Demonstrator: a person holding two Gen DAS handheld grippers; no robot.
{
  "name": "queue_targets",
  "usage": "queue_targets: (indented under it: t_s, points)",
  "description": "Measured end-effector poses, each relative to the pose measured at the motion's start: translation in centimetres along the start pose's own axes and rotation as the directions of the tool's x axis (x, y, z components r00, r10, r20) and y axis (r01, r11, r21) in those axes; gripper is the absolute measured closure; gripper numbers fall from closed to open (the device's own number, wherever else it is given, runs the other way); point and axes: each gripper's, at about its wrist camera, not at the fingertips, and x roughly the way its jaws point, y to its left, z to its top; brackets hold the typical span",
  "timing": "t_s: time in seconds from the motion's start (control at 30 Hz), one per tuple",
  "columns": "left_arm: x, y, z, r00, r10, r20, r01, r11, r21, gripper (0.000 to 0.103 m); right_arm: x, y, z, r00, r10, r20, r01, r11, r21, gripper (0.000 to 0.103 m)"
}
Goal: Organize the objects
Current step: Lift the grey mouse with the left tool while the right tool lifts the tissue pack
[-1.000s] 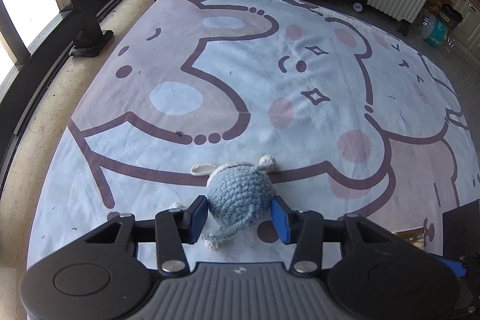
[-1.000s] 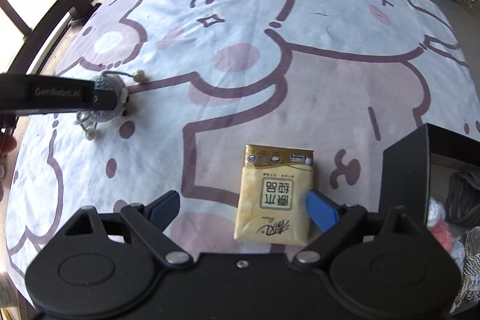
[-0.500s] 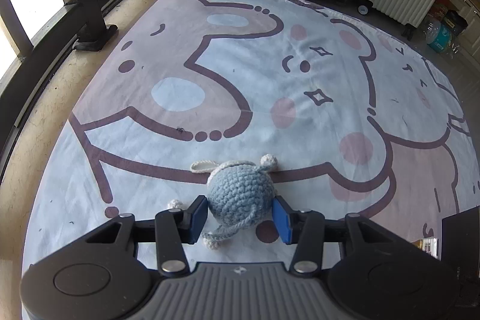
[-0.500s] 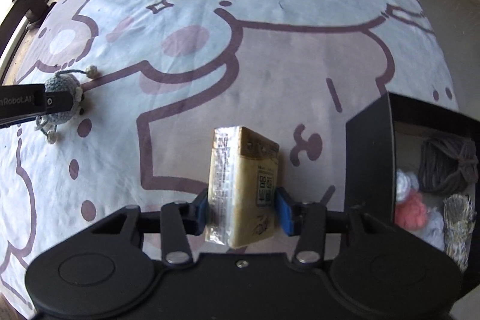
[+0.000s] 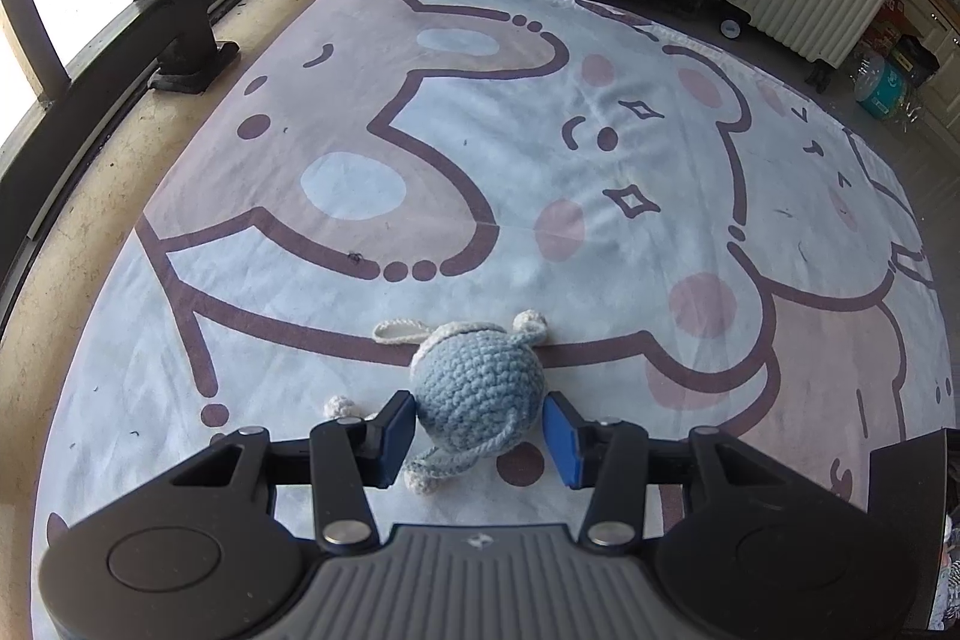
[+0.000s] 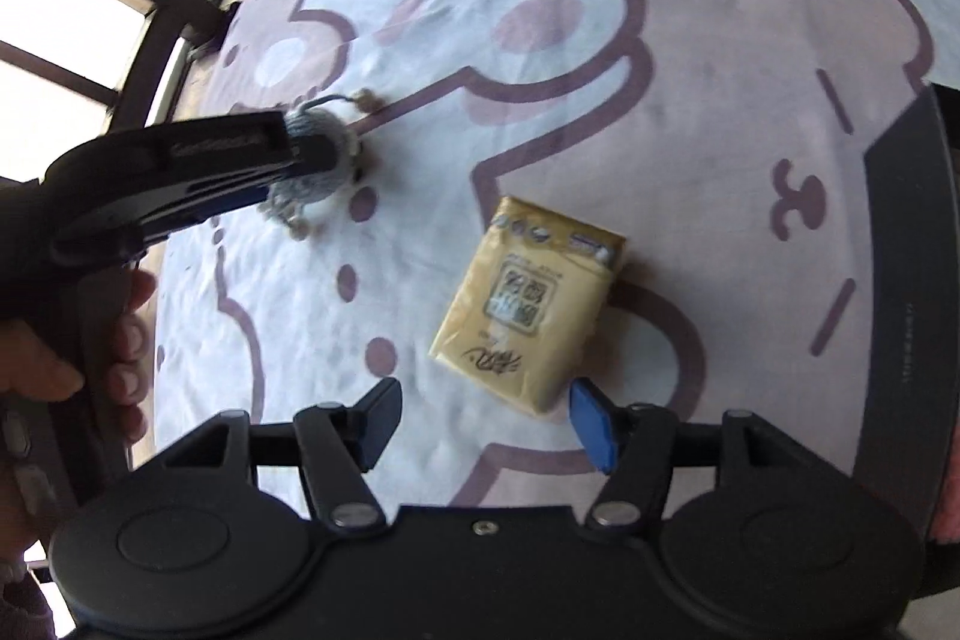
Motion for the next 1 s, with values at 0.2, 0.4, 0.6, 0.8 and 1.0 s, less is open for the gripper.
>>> queue_targets:
  t_s: [0.2, 0.4, 0.6, 0.8, 1.0]
  points:
    - [0.1, 0.6, 0.1, 1.000, -0.009, -0.003, 0.009, 1.000, -0.026, 0.055, -1.1, 0.5, 0.7, 0.996, -0.055, 0.068, 0.057, 0.998, -0.018, 0.038]
    - [-0.1, 1.0, 0.2, 0.999, -0.048, 0.013, 0.049, 0.996, -0.081, 0.055, -2.4, -1.0, 2.8, 0.966, -0.111, 0.236, 0.108, 0.994, 0.025, 0.033]
    - [0.0, 1.0, 0.3, 0.997, -0.071, 0.022, 0.072, 0.993, -0.098, 0.055, -0.6, -0.8, 3.9, 0.962, -0.092, 0.259, 0.109, 0.992, -0.055, 0.022]
    - [0.2, 0.6, 0.2, 0.999, -0.048, 0.022, 0.050, 0.996, -0.078, 0.055, 0.1, 0.2, 2.7, 0.968, -0.031, 0.249, 0.091, 0.968, -0.235, 0.016]
    - [0.5, 0.4, 0.2, 0.999, -0.038, 0.008, 0.038, 0.991, -0.125, 0.053, 0.3, 1.5, 0.7, 0.990, 0.004, 0.141, 0.051, 0.921, -0.387, 0.015]
